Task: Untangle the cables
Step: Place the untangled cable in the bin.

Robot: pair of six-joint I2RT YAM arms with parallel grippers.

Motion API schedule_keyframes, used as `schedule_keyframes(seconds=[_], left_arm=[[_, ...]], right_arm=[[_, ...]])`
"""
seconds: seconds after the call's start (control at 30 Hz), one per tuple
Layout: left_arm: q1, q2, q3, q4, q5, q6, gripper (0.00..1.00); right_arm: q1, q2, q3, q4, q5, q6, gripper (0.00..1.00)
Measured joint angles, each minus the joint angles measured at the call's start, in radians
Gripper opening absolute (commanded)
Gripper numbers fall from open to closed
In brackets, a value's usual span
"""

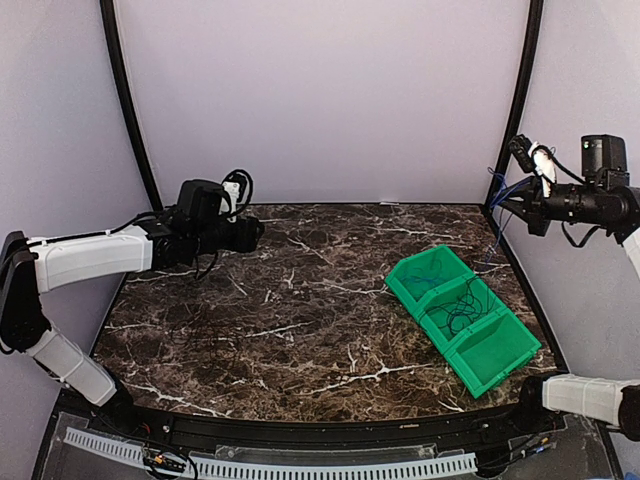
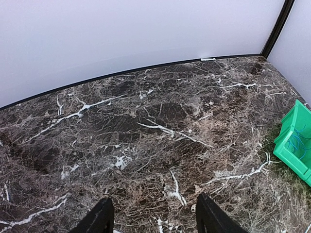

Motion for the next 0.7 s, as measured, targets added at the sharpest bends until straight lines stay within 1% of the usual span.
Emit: schedule_keyframes(seconds=[0.2,0.37,0.53,0.7], left_arm=[[0.0,0.001,0.0,0.0,0.001,0.0,0.6],[0.0,0.003,0.0,0.0,0.005,0.0,0.6],[0.0,0.004,0.0,0.0,0.012,0.0,0.6],[0.0,0.005,0.0,-0.001,0.023,0.0,0.6]], right_arm=[[-0.002,0.001,0.0,0.008,0.068,-0.005,0.0],[-0.055,0.011,0.0,0.029,0.114,-0.003,0.0],[-0.103,0.048,0.003,0.04,0.125,-0.003,0.0],[-0.111,0.069,-0.031,0.068,0.116,-0.004,0.0]])
